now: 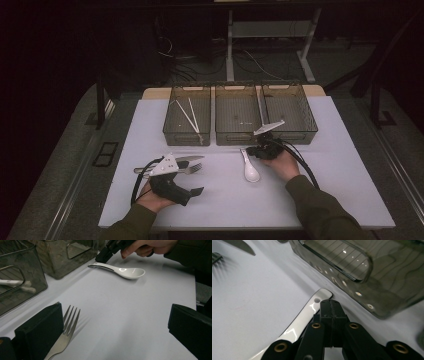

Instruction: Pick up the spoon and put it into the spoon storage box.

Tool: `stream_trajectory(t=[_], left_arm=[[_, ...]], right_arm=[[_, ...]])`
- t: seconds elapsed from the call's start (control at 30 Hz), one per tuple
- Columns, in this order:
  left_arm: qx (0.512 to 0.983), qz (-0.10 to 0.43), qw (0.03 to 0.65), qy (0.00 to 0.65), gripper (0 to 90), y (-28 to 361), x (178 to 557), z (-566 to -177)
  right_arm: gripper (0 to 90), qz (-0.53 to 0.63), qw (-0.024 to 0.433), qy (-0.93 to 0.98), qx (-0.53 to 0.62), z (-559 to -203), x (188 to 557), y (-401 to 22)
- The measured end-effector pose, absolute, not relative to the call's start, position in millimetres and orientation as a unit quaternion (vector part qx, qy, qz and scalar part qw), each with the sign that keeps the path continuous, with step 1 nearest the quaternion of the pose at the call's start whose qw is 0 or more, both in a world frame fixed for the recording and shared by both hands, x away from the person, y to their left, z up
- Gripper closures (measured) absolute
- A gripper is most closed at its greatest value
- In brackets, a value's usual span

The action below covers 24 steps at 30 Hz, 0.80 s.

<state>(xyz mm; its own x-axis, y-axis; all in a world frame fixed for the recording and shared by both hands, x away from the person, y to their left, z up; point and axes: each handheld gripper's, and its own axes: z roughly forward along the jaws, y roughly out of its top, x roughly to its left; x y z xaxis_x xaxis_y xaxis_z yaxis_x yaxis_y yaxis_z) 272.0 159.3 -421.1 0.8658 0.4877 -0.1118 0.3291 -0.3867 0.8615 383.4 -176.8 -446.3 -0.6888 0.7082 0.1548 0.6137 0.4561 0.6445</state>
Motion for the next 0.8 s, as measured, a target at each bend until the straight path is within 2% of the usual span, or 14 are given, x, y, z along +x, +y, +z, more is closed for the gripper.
stream_trajectory(t=[0.8], left_arm=[[0.828, 0.079, 0.498, 0.246, 0.0, 159.2, 271.7, -420.9]], right_arm=[[89.7, 0.354, 0.042, 0.875, 0.328, -440.9, 371.4, -149.0]])
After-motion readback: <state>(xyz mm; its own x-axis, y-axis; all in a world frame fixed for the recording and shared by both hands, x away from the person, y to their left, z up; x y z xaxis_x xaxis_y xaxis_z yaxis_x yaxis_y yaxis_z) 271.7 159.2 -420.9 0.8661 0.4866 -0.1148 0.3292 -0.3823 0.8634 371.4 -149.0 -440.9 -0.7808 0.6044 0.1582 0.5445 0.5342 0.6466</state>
